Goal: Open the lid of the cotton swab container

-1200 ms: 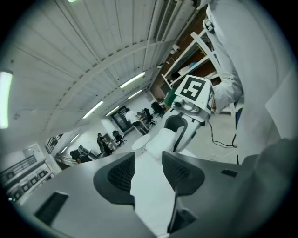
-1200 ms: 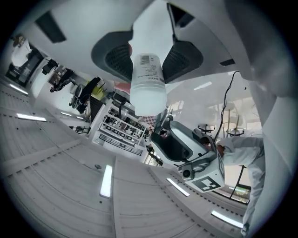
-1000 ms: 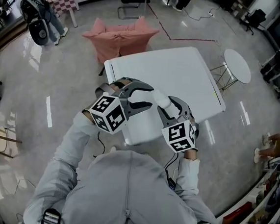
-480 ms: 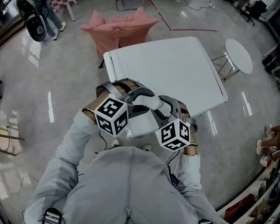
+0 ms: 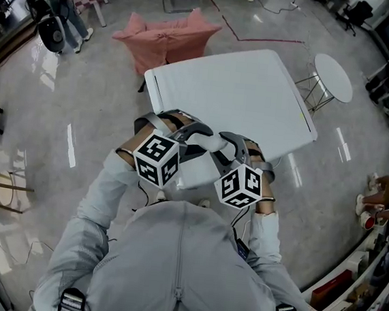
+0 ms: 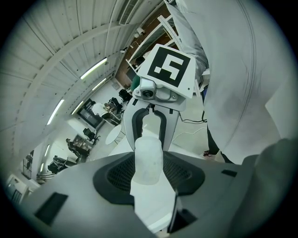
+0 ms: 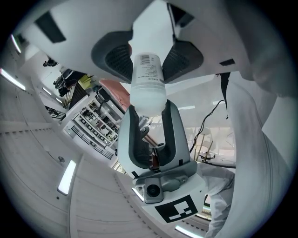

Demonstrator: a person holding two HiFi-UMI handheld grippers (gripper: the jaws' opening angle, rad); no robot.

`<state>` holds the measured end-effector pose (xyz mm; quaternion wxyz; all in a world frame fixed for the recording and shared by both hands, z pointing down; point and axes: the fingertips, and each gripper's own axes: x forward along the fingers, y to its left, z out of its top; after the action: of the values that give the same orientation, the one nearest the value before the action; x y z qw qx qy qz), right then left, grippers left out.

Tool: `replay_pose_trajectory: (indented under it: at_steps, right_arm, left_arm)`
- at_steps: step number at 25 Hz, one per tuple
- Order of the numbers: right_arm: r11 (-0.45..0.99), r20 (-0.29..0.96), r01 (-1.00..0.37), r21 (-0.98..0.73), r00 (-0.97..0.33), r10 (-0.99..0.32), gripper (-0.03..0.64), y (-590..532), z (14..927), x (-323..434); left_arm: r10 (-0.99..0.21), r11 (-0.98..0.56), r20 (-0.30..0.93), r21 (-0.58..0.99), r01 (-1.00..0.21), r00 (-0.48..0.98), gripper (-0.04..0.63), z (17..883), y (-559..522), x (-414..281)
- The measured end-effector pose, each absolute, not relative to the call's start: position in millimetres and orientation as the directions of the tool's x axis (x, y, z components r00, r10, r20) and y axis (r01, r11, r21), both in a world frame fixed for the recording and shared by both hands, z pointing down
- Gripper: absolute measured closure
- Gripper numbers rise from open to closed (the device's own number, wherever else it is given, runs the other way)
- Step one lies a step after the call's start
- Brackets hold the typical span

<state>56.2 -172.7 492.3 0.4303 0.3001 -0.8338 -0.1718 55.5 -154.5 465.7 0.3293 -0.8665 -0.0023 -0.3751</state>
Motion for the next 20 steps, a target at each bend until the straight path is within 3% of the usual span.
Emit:
replay_pose_trajectory:
  at_steps: [20]
  right_arm:
    - [0.74,0.616,-0.272,0.615,-0.421,-0.666,0.396,-168.9,497.8,50.6]
  left_arm:
    - [-0.169,-0.823,0.709,-0.484,0.298,0.685,0.4,474.3,-153.6,47.4]
